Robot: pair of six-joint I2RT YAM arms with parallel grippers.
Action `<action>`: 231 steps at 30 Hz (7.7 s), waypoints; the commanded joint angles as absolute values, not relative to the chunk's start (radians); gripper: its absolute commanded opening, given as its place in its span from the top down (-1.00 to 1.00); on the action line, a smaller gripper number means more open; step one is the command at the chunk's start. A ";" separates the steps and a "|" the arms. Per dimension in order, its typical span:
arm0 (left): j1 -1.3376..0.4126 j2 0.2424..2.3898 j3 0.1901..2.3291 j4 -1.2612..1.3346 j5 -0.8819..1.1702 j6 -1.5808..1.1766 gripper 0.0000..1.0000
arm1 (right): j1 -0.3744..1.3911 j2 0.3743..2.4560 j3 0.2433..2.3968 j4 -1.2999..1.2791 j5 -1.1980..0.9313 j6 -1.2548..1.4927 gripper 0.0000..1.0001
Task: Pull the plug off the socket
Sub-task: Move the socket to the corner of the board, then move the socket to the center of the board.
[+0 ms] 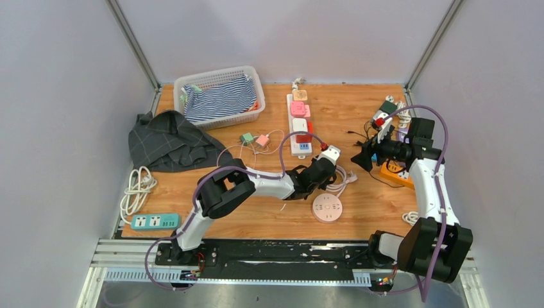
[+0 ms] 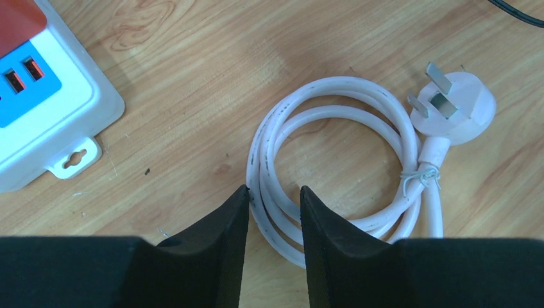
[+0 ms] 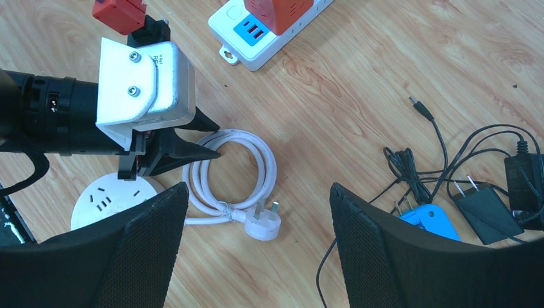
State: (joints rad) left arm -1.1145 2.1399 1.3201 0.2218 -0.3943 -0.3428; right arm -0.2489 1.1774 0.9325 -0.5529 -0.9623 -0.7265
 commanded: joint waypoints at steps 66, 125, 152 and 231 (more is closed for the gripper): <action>-1.098 2.156 1.423 -0.209 -0.451 -0.223 1.00 | -0.307 1.169 0.948 -0.554 -1.008 -0.718 -0.65; -0.602 0.774 0.457 -0.149 -0.301 -0.728 1.00 | -0.329 1.159 0.930 -0.535 -1.055 -0.712 -0.65; -0.676 0.510 0.620 -0.512 -0.619 -0.795 1.00 | -0.328 1.140 0.927 -0.532 -1.060 -0.718 -0.65; -0.946 1.372 0.836 0.140 -0.344 -0.363 -0.98 | -0.330 1.051 0.868 -0.574 -1.206 -0.836 -0.67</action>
State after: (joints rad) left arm -0.9039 1.2388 0.7502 0.0628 -0.1444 -0.4015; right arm -0.3168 1.0718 0.8829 -0.5472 -1.1839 -0.8108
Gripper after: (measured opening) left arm 0.991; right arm 0.832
